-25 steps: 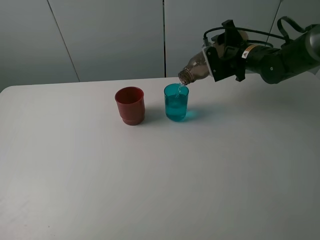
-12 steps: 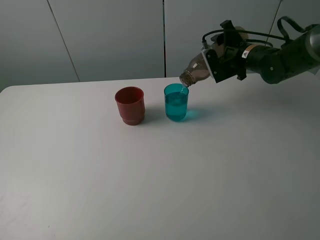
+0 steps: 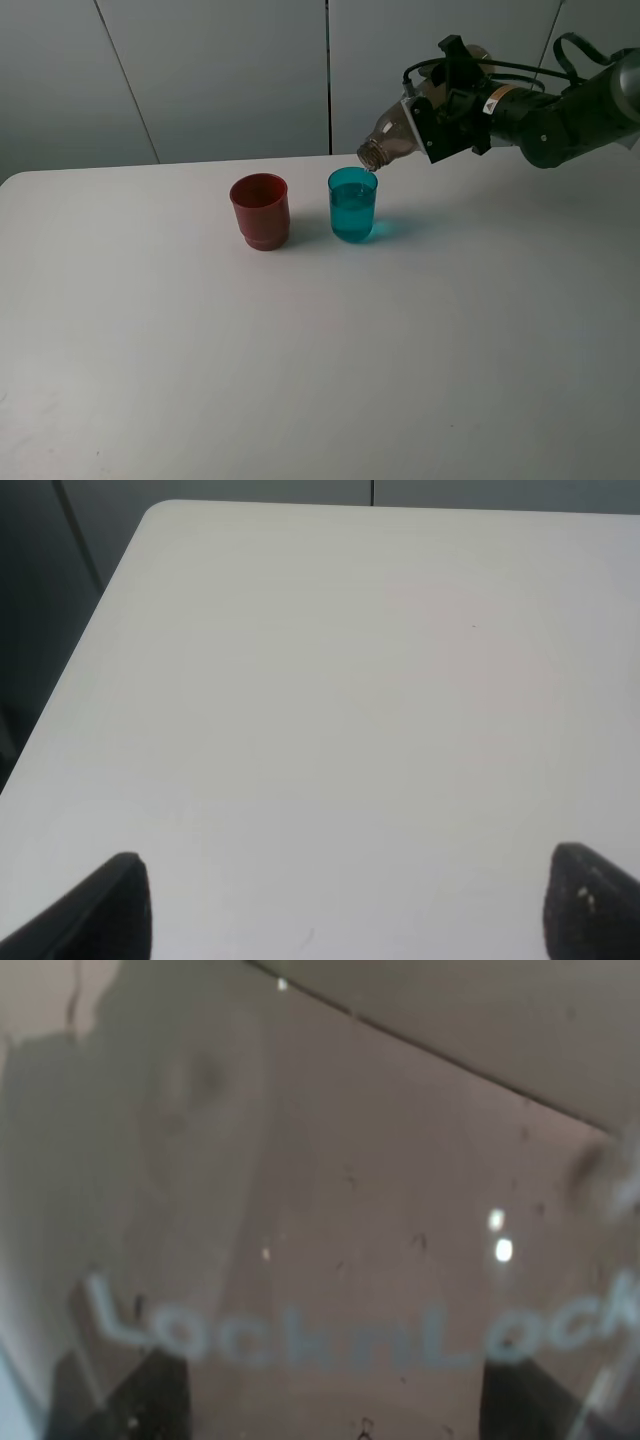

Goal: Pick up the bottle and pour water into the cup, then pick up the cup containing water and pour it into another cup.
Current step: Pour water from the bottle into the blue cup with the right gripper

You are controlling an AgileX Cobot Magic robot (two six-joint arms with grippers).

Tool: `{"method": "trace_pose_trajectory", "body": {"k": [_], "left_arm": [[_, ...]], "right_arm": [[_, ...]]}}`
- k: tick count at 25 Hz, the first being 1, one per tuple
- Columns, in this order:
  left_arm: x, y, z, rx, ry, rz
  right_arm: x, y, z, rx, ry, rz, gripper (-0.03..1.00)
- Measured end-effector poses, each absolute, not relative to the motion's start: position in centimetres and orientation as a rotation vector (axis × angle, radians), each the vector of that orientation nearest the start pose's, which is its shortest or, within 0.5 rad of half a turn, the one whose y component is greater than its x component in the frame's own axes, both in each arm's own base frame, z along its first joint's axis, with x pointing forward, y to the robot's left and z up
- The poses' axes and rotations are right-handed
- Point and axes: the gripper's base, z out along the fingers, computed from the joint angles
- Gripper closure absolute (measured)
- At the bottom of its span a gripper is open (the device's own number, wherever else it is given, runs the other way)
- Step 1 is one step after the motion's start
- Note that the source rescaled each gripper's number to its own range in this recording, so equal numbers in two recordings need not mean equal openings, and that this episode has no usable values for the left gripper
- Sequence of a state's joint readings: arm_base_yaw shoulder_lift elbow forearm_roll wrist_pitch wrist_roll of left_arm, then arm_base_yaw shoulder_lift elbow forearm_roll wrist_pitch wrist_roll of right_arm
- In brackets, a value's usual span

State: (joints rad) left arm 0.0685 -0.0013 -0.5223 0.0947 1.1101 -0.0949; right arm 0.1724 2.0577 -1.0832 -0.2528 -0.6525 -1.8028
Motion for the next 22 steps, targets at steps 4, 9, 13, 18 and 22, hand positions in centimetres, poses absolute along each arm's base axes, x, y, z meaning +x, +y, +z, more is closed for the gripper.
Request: {"method": "trace_pose_trajectory", "body": {"k": [4,9,13,18,22], "left_arm": [[-1.05,0.70,27.97,-0.177,2.060,0.097],[-1.05,0.70,27.97,-0.177,2.060,0.097],[-1.05,0.70,27.97,-0.177,2.060,0.097],[-1.05,0.70,27.97,-0.177,2.060,0.097],[-1.05,0.70,27.97,-0.177,2.060,0.097]], "right_arm": [[41.97,8.83,15.18,-1.823,0.770,-1.137,0.96],[41.92,8.99,15.19,-1.850,0.713,-1.155,0.96],[41.93,9.07,15.36,-1.836,0.694,-1.165,0.96],[41.88,9.23,15.36,-1.843,0.675,-1.163,0.96],[41.88,9.25,15.41,-1.839,0.669,-1.165,0.96]]}}
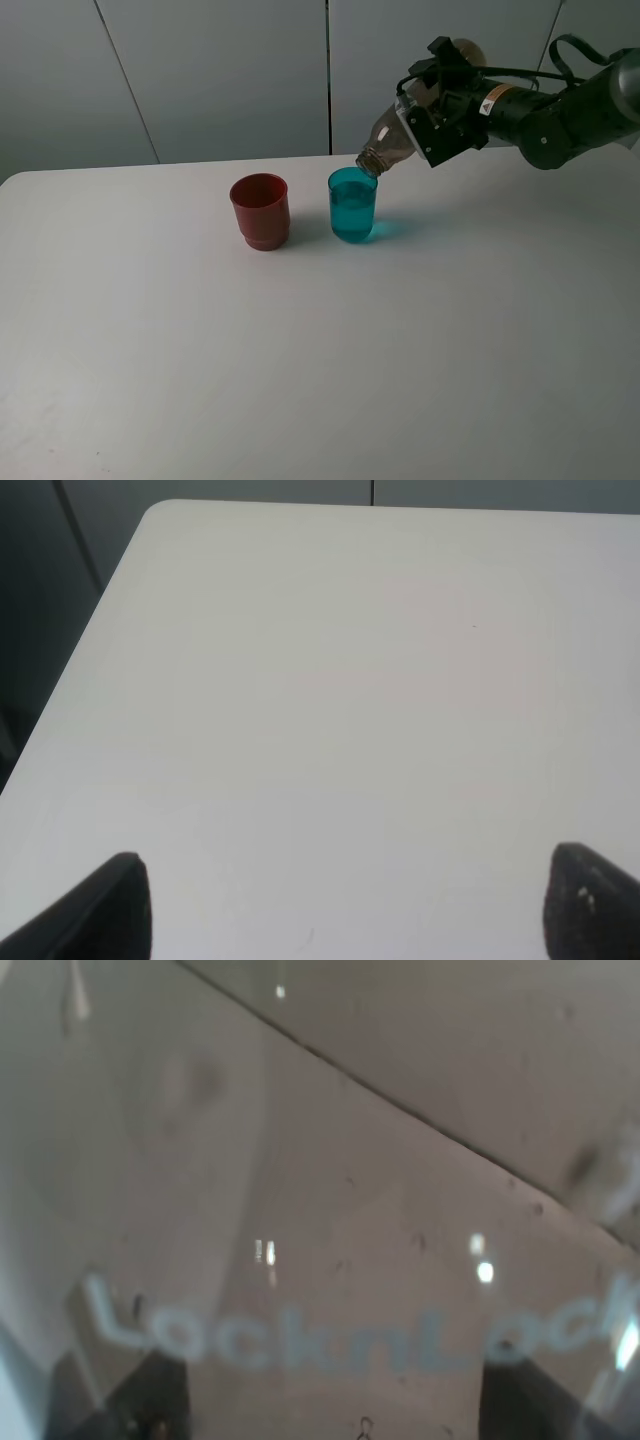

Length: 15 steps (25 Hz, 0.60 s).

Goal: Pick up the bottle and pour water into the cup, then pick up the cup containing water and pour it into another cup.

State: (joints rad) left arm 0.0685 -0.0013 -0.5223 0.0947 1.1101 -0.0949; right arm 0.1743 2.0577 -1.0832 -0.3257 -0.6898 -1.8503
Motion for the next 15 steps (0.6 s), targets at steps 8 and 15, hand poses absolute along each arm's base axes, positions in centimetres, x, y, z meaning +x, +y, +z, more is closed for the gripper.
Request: {"method": "trace_pose_trajectory", "body": {"k": [8,15], "left_arm": [[-1.05,0.70,27.97,-0.177,2.060,0.097],[-1.05,0.70,27.97,-0.177,2.060,0.097]], "right_arm": [[41.89,9.23,15.42,-1.795,0.737,-1.116,0.96],[41.89,9.23,15.42,-1.661,0.920,-0.961,0.96]]}}
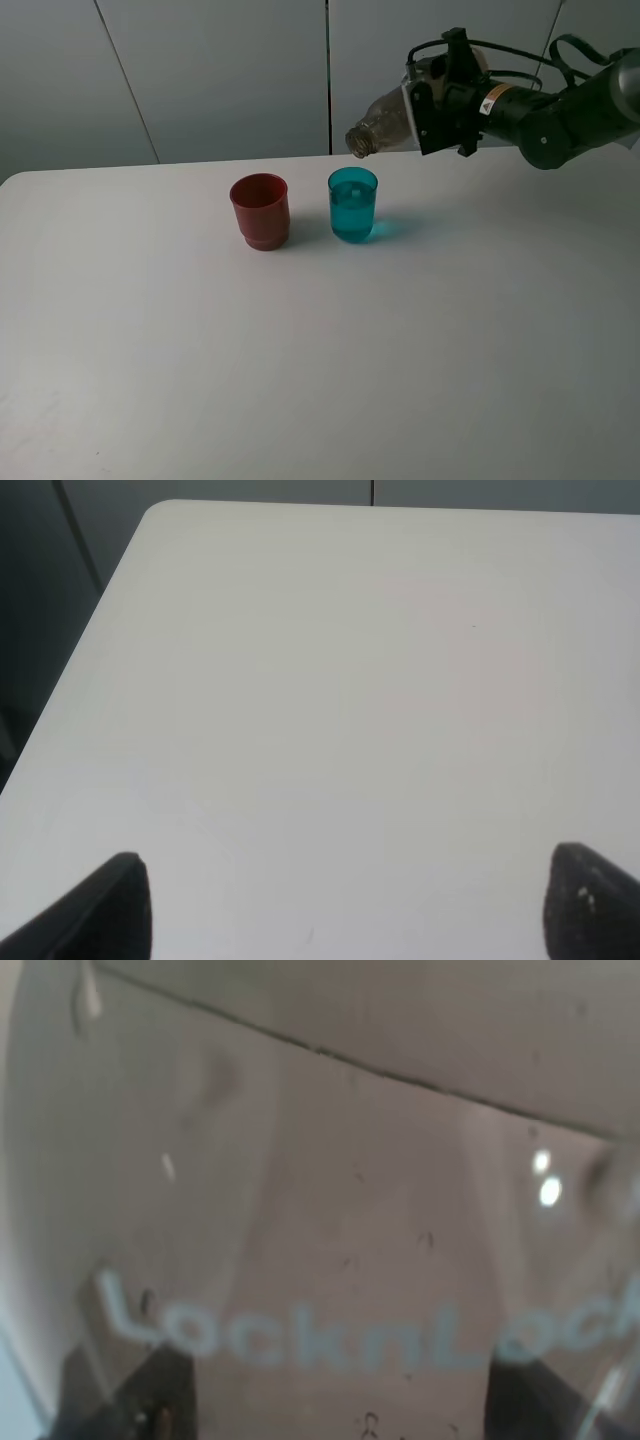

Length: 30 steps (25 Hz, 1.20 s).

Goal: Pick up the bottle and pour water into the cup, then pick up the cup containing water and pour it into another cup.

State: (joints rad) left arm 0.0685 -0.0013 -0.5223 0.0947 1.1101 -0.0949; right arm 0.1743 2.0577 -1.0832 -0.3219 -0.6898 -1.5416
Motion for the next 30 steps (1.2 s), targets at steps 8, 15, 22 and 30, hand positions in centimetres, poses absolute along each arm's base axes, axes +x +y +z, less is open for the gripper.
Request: {"method": "trace_pose_trajectory", "body": {"k": [8,15,22,30], "left_arm": [[-1.1,0.7,28.0,-0.177,2.060,0.097],[-1.1,0.7,28.0,-0.177,2.060,0.097],[-1.1,0.7,28.0,-0.177,2.060,0.097],[-1.1,0.7,28.0,-0.177,2.060,0.097]], "right_arm": [[41.8,9.2,16.6,-1.252,1.289,-0.563,0.96],[41.7,7.9,19.3,-0.741,1.529,-0.157,0.96],[42.3,3.9,19.4,-0.368,1.661,0.037,0.96],[40.5,-0.7,16.9,-0.158,1.738,0.097,0.96]]}}
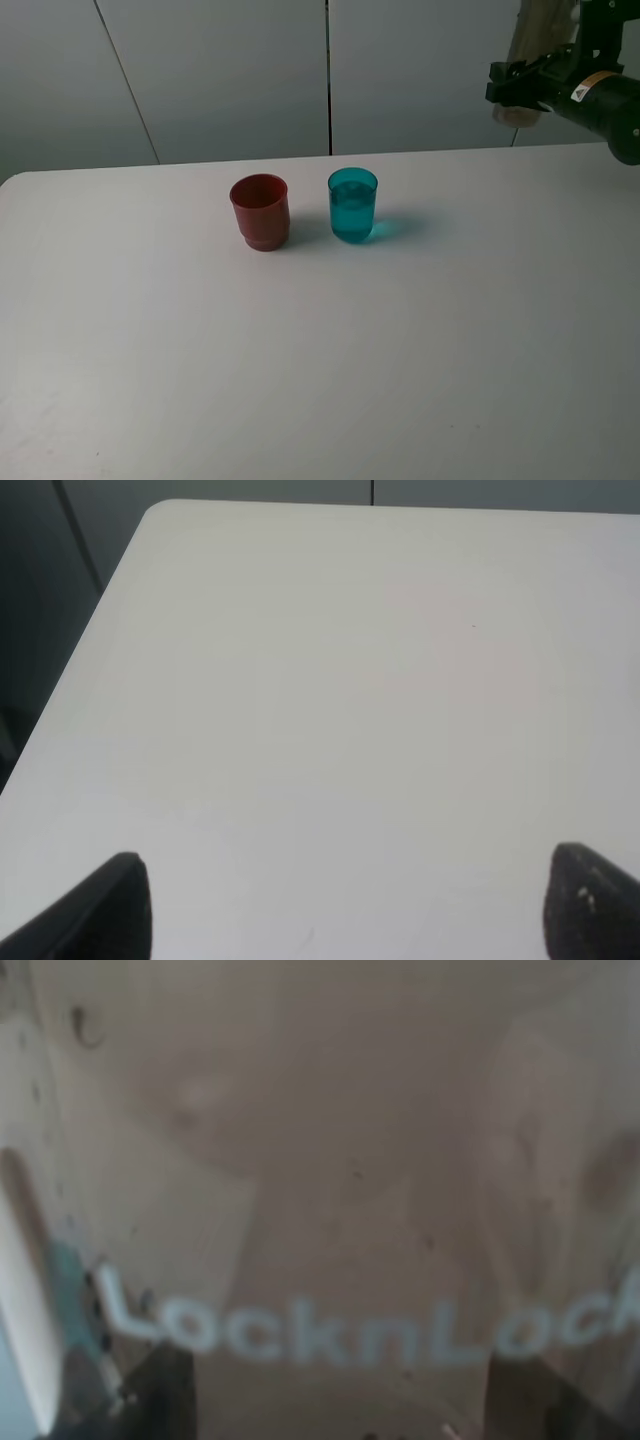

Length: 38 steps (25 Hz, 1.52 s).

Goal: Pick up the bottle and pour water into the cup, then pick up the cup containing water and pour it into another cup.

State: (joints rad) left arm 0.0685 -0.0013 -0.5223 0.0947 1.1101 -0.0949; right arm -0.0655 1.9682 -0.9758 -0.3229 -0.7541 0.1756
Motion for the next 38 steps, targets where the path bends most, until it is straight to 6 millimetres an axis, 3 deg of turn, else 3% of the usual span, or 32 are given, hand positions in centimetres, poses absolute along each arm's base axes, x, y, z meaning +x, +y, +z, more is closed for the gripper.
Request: {"method": "trace_pose_trajectory", "body": {"k": [5,14,29,38], "left_arm": [[-1.1,0.7,28.0,-0.177,2.060,0.097],[-1.1,0.7,28.0,-0.177,2.060,0.097],[-1.1,0.7,28.0,-0.177,2.060,0.097],[-1.1,0.7,28.0,-0.177,2.060,0.097]], "right_arm": [[39.8,-2.1,14.0,-0.118,1.772,0.105,0.96],[39.6,-1.8,10.1,-0.209,1.685,0.084,0.96],[39.2,-2.5,5.9,-0.168,1.715,0.030,0.96],[39.0,-2.5,4.6,-0.143,1.722,0.048,0.96]]}}
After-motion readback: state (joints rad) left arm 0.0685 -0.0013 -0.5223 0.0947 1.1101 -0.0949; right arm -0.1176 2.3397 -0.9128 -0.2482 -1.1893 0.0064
